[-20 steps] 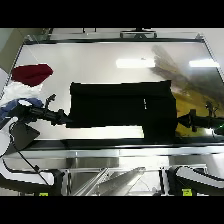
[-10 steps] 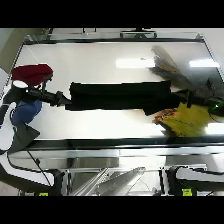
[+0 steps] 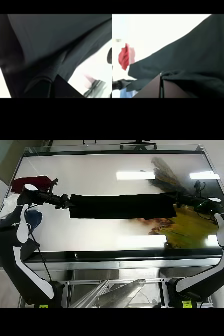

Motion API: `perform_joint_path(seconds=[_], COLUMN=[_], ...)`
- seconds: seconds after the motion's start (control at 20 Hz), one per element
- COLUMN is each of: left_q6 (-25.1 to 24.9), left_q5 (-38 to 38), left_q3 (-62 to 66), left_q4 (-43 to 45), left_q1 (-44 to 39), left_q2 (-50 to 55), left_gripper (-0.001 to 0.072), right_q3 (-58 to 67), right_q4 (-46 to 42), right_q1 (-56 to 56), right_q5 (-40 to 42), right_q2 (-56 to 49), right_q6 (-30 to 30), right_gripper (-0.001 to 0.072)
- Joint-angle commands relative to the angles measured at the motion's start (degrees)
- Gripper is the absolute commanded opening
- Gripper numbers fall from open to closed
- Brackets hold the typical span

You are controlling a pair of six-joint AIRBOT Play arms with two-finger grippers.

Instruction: Fold the shirts.

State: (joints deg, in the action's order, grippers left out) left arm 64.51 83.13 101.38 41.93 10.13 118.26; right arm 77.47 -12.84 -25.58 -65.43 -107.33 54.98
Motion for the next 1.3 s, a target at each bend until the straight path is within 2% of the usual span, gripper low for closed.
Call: perform_joint_path(seconds=[0.0,0.05,0.1,0.15,0.2,0.3,0.35,0.45,0.5,0.7,0.85,0.9,0.95,1.0,1.05,1.1,1.15,1.2,1.25], left_q6=[1.2,1.8,2.9,4.4,4.9,7.5,9.4,10.6,10.6,10.6,10.5,10.3,9.9,9.9,9.9,9.9,9.6,8.5,8.0], left_q5=[1.7,3.1,4.7,6.2,7.5,10.0,10.7,11.4,11.1,10.5,9.1,8.7,8.2,7.8,7.2,6.2,5.1,4.1,3.3], left_q3=[6.8,7.9,9.1,10.7,12.4,17.0,18.3,17.3,15.2,10.0,9.9,9.9,9.9,9.9,9.9,9.9,9.9,9.9,9.9], left_q4=[0.1,0.1,0.2,0.6,0.5,0.6,0.5,0.5,0.5,0.5,0.5,0.5,0.5,0.5,0.6,0.5,0.5,0.6,0.6], left_q1=[-0.9,-0.9,-0.9,-0.4,0.2,2.1,3.3,5.2,6.0,7.9,7.2,6.8,6.2,5.2,4.2,3.0,1.4,-0.5,-2.4], left_q2=[5.8,6.6,7.1,7.3,7.2,7.2,6.8,4.7,3.0,-1.4,-3.1,-3.4,-3.6,-3.6,-3.6,-3.6,-3.6,-3.6,-3.5], left_gripper=[0.0022,0.0024,0.0176,0.0291,0.0291,0.029,0.0291,0.029,0.029,0.029,0.0268,0.0156,0.0009,0.0001,0.0001,0.0001,0.0001,0.0001,0.0001], right_q3=[4.1,4.2,5.1,6.8,9.0,14.5,16.6,17.9,17.9,17.9,17.9,17.9,17.9,17.9,17.9,17.9,17.9,17.9,18.2], right_q4=[1.4,1.4,1.0,-1.0,-4.3,-16.4,-22.9,-35.2,-38.0,-35.5,-30.2,-30.2,-30.2,-30.2,-30.2,-30.2,-30.2,-30.2,-30.2], right_q1=[0.4,0.4,0.2,-0.3,-1.0,-2.1,-2.2,-2.1,-2.1,-2.0,-1.8,-1.2,-0.6,0.2,0.9,1.7,2.3,2.7,2.9], right_q5=[1.9,2.1,2.0,1.9,1.8,1.3,0.5,-0.8,-1.8,-8.1,-11.8,-11.8,-11.8,-11.8,-11.7,-11.5,-11.3,-11.1,-11.1], right_q2=[-5.5,-5.5,-5.4,-5.1,-4.7,-4.0,-4.0,-4.1,-4.6,-9.1,-11.2,-11.3,-11.3,-11.3,-11.3,-11.3,-11.3,-11.2,-11.2], right_q6=[-5.6,-7.4,-9.2,-9.6,-9.4,-4.5,-0.9,5.1,6.7,6.6,3.6,3.3,3.3,3.3,3.3,3.2,2.2,2.2,2.3], right_gripper=[0.0124,0.0248,0.0267,0.0268,0.029,0.059,0.0673,0.0696,0.0698,0.0698,0.0698,0.0697,0.0697,0.0697,0.0689,0.053,0.0327,0.0163,0.0028])
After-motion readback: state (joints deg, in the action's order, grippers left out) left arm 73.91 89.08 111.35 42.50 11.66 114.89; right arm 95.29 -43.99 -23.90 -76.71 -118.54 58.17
